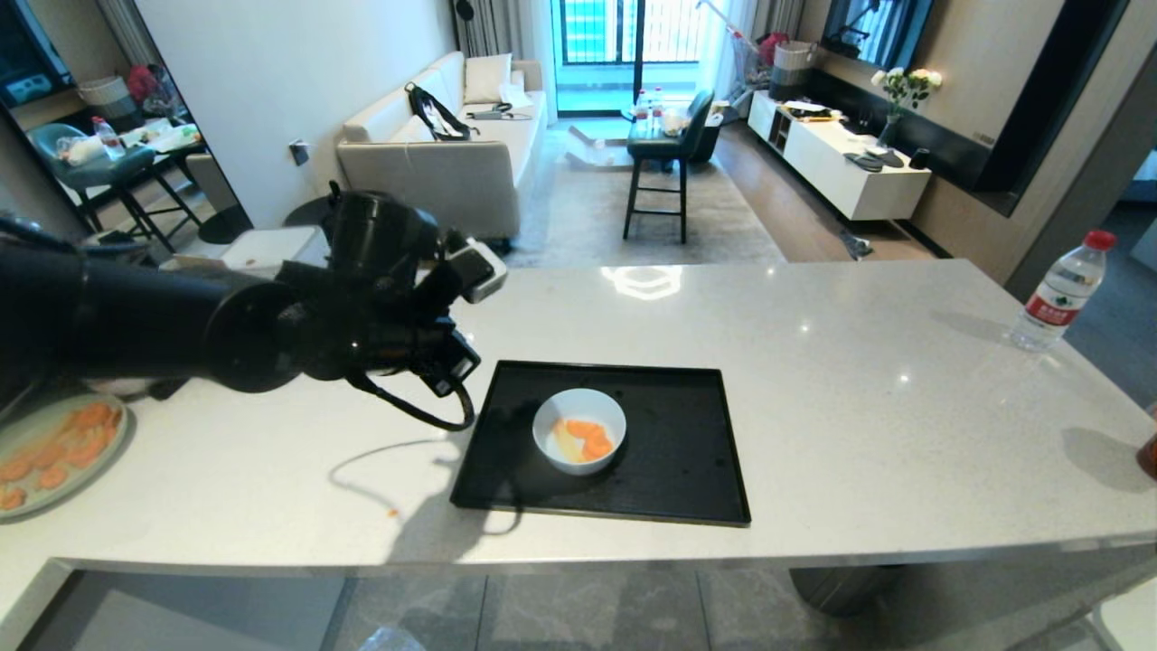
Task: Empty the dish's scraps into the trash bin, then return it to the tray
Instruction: Pick up the bowl with leftover food
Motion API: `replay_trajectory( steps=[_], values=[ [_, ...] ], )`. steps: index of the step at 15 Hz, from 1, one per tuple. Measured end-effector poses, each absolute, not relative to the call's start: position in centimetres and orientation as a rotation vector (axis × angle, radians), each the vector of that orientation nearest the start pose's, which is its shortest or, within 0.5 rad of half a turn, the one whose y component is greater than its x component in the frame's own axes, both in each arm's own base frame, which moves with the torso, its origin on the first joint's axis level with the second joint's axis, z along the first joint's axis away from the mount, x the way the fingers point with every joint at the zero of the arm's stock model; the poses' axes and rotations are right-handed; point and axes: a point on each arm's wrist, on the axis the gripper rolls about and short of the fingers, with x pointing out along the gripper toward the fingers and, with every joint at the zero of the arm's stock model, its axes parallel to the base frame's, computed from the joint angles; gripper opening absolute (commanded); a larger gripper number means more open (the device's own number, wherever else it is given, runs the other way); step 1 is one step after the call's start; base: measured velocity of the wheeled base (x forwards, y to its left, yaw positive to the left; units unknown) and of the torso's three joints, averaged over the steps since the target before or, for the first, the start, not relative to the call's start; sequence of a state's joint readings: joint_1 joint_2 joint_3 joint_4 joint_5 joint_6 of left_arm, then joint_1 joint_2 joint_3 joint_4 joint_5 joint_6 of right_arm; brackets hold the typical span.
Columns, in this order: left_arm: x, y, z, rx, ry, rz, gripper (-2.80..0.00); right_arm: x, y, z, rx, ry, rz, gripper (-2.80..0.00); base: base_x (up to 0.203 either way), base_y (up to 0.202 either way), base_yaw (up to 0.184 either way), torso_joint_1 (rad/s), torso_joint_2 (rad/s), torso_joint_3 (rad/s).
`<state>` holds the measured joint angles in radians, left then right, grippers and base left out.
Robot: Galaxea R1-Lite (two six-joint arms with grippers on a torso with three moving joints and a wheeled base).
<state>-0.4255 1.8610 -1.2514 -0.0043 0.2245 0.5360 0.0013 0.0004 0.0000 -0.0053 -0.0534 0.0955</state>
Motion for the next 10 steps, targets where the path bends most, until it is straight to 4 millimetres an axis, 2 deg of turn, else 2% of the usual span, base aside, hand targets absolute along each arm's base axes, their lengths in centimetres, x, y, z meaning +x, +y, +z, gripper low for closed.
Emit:
replay_trajectory(
  steps=[1, 2, 5, 10],
  values=[
    [32.6, -14.3, 19.0, 0.722, 0.547, -0.359, -2.8, -2.3, -0.1, 7.6, 0.096, -0.008, -0.052, -2.8, 0.0, 0.0, 0.0, 0.0, 0.0, 0.0],
    [32.6, -14.3, 18.9, 0.727, 0.576, -0.384, 0.0, -2.3, -0.1, 7.6, 0.096, -0.008, -0.052, -2.8, 0.0, 0.0, 0.0, 0.0, 0.0, 0.0],
    [32.4, -14.8, 18.7, 0.706, 0.606, -0.496, 0.0, -2.3, -0.1, 7.6, 0.096, -0.008, -0.052, -2.8, 0.0, 0.0, 0.0, 0.0, 0.0, 0.0],
    [32.7, -16.7, 17.2, 0.616, 0.655, -0.507, 0.0, -2.3, -0.1, 7.6, 0.096, -0.008, -0.052, -2.8, 0.0, 0.0, 0.0, 0.0, 0.0, 0.0]
  ],
)
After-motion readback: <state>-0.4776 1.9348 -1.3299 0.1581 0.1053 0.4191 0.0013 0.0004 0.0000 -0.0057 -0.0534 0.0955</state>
